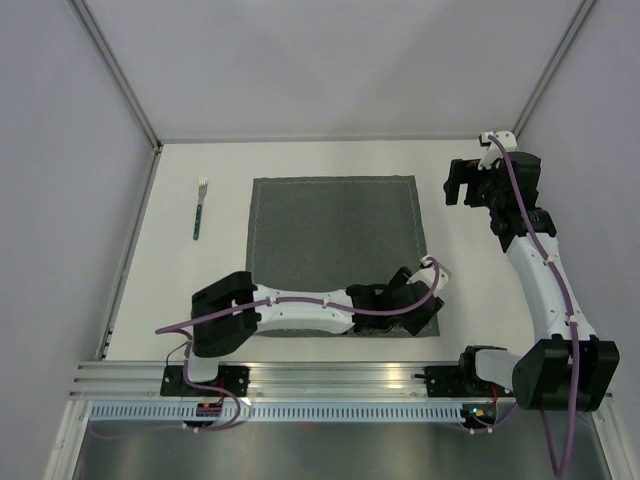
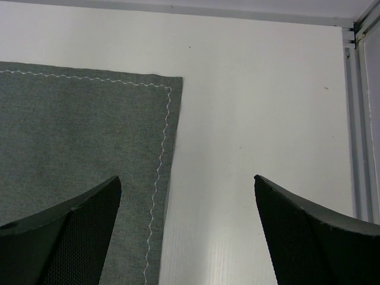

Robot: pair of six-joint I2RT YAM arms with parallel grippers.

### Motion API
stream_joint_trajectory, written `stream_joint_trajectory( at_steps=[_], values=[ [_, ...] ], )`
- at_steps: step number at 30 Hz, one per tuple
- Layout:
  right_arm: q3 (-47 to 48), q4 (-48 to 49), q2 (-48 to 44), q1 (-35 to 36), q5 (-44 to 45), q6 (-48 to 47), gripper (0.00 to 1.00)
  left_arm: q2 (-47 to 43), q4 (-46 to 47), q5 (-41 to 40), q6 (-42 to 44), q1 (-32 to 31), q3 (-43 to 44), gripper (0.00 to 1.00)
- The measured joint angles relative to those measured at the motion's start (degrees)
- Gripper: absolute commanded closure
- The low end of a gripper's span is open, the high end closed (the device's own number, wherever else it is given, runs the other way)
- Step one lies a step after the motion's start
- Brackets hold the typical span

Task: Fold the napkin, place the utensils inside, and roll it up
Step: Fold the napkin at the center of the board.

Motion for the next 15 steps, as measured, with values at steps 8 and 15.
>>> stream_joint_trajectory(
  at_steps=[8,15],
  values=[
    [0.0,0.0,0.0,0.0,0.1,0.0,0.02,8.9,4.3,2.4,2.2,-2.5,6.3,0.35],
    [0.0,0.0,0.3,0.0,0.2,0.0,0.02,13.7,5.8,4.3,3.7,-3.9,9.4,0.37]
  ],
)
